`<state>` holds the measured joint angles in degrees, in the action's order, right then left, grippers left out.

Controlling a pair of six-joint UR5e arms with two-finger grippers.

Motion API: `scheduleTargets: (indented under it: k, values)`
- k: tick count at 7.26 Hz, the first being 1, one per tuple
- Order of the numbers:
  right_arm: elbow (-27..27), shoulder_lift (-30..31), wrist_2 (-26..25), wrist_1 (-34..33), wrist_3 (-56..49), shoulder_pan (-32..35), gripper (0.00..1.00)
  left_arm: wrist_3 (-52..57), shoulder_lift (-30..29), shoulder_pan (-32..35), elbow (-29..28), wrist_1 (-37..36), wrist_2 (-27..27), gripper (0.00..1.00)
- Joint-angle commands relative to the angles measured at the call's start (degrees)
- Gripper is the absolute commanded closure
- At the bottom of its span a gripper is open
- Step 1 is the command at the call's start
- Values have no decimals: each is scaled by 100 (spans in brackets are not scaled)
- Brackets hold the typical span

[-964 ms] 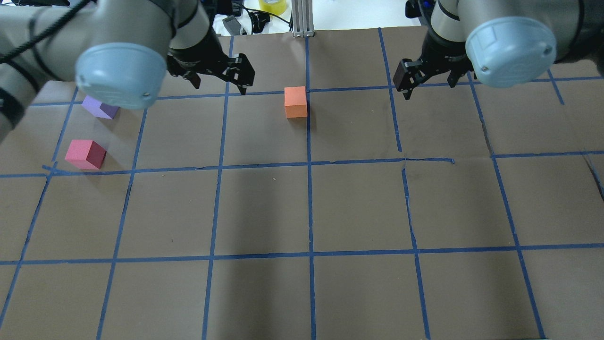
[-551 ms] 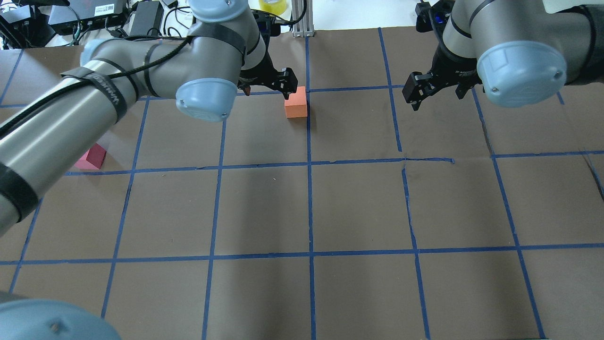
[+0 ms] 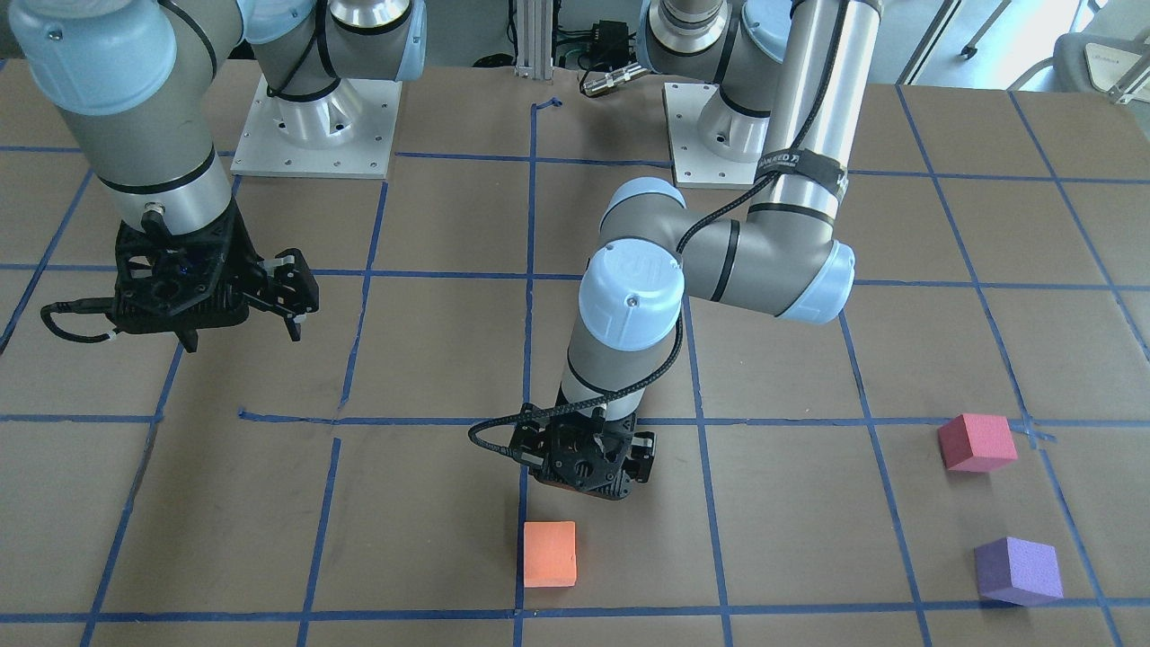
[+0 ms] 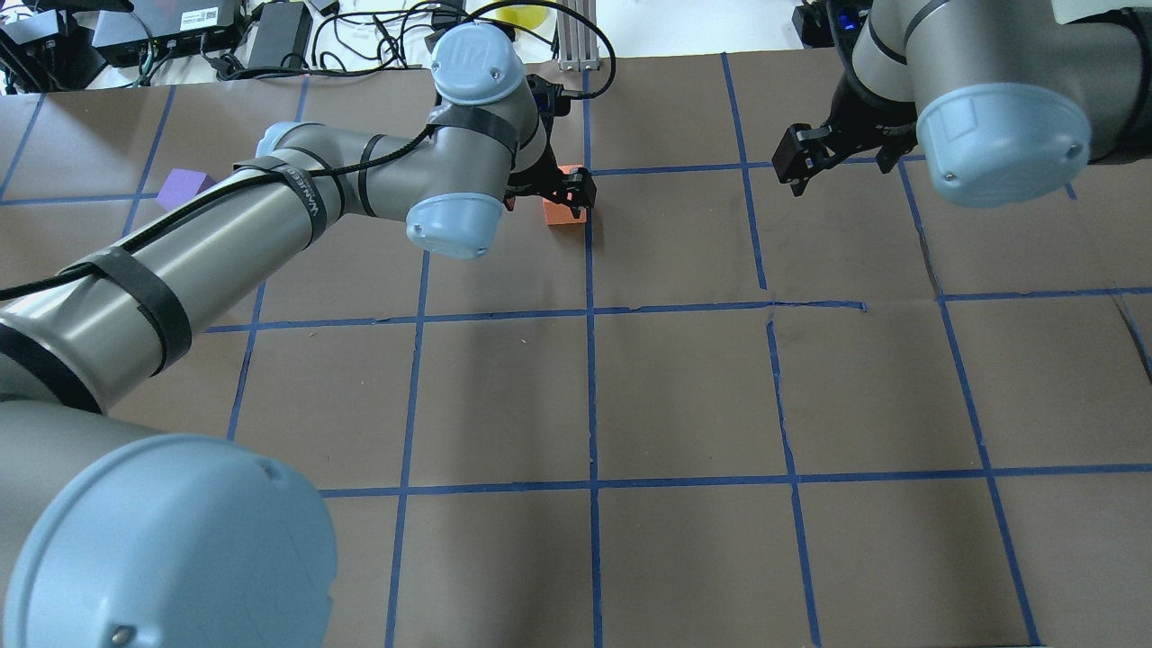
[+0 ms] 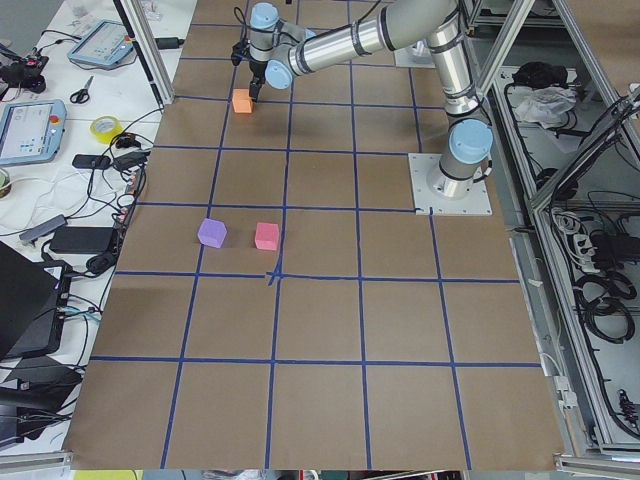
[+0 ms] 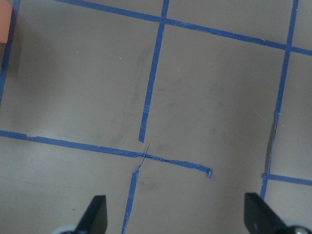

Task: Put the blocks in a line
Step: 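Close the left gripper on the orange cube while the right arm withdraws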

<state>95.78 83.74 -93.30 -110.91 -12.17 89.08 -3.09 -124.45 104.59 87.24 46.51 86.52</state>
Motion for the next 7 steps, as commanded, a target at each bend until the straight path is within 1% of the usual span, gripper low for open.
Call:
scheduleTargets:
  k: [1,3,4,5,6,7]
  values:
    - [-16,63,31,-18,4,4,0,-104,-271,43,-5,-211,-92,0]
    - [10,221,31,34,4,13,0,-104,-526,79,-5,-589,-92,0]
    - [54,274,14,60,12,13,0,-113,-614,105,-5,-651,-31,2]
    - [54,300,13,191,21,13,0,-104,-650,105,-5,-660,-21,23]
    - [54,405,5,375,21,13,0,-113,-650,96,-22,-669,-30,96]
    - [63,528,5,560,134,13,0,-522,-650,96,-92,-704,-82,100]
